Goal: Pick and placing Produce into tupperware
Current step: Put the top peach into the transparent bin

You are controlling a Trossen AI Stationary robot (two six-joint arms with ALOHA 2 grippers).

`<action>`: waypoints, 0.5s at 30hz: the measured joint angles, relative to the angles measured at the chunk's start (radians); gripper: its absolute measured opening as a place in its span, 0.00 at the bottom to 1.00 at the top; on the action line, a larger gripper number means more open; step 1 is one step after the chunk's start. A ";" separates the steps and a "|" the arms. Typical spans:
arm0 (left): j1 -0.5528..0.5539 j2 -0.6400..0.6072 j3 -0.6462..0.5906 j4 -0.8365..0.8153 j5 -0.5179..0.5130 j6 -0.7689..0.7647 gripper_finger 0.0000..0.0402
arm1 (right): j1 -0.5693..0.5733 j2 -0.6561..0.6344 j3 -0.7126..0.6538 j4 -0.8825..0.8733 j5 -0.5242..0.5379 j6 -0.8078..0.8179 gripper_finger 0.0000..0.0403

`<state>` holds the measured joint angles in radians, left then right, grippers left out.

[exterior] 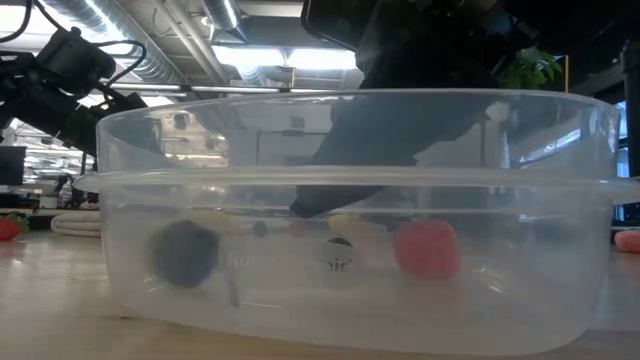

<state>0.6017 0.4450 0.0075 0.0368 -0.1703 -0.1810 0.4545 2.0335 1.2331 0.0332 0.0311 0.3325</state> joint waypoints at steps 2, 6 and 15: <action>0.000 0.000 0.000 0.000 0.000 0.000 0.62 | 0.000 0.000 0.000 0.010 0.000 -0.004 0.40; 0.000 0.000 0.000 0.000 0.000 0.000 0.62 | -0.006 -0.039 0.000 0.022 -0.001 -0.048 0.40; 0.000 0.000 0.000 0.000 0.000 -0.001 0.62 | -0.101 -0.334 0.002 -0.212 0.136 -0.150 0.40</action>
<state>0.6016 0.4450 0.0074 0.0368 -0.1699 -0.1818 0.3534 1.6994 1.2350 -0.1792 0.1673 0.1827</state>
